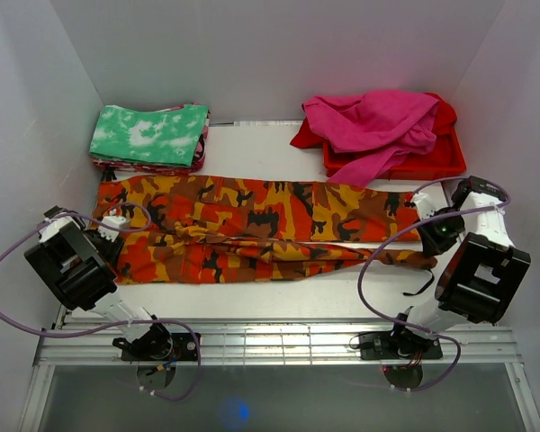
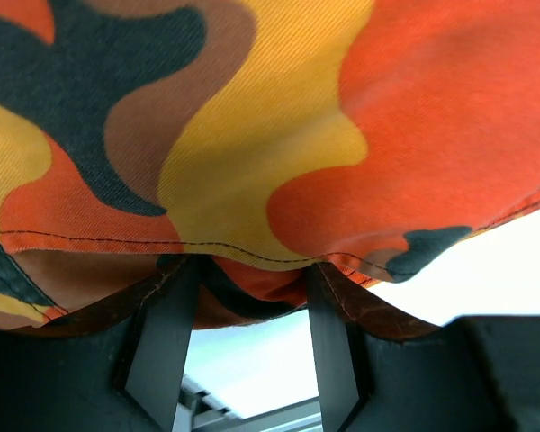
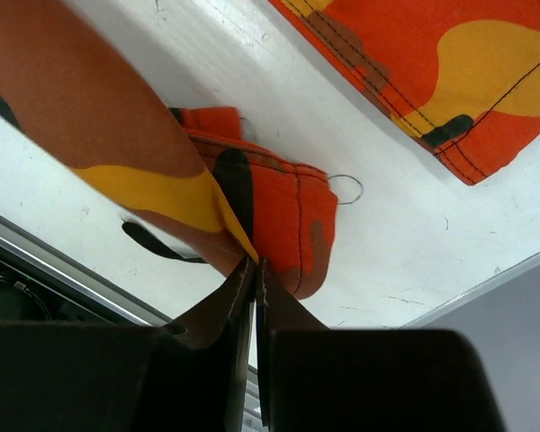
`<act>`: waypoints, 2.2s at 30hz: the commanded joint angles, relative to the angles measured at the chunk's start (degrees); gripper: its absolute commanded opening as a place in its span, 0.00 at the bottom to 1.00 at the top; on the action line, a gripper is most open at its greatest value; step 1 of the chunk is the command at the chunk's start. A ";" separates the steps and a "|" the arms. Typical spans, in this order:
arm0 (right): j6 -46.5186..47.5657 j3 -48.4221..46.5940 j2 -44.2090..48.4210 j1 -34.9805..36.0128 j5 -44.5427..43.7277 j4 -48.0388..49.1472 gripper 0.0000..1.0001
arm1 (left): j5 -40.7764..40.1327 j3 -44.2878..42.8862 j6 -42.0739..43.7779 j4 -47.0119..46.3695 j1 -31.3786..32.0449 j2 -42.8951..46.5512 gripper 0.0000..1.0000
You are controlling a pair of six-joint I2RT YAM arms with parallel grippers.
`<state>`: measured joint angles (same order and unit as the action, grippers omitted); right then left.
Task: Fold and stack the trousers
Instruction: Flatten the trousers out
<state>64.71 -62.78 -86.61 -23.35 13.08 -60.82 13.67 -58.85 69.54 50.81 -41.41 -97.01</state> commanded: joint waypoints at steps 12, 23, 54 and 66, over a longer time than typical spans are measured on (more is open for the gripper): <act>2.88 -4.54 -6.47 -3.98 -7.71 -1.94 0.34 | -8.22 3.04 14.22 -8.71 -2.10 2.26 0.65; 6.66 -4.03 5.65 -3.63 5.46 -8.97 0.84 | 3.80 2.07 11.85 2.00 -1.40 11.84 0.96; 6.05 1.02 7.53 1.29 12.04 -6.57 0.08 | 4.27 3.48 -0.02 0.70 3.35 4.12 0.84; -17.31 -15.59 -17.87 -3.35 27.79 -9.43 0.51 | 3.99 1.19 -1.69 0.08 3.44 1.12 0.85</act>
<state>57.49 -72.79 -100.55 -23.18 35.27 -70.74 18.17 -57.43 68.40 52.36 -38.00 -94.52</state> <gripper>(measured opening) 0.427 0.843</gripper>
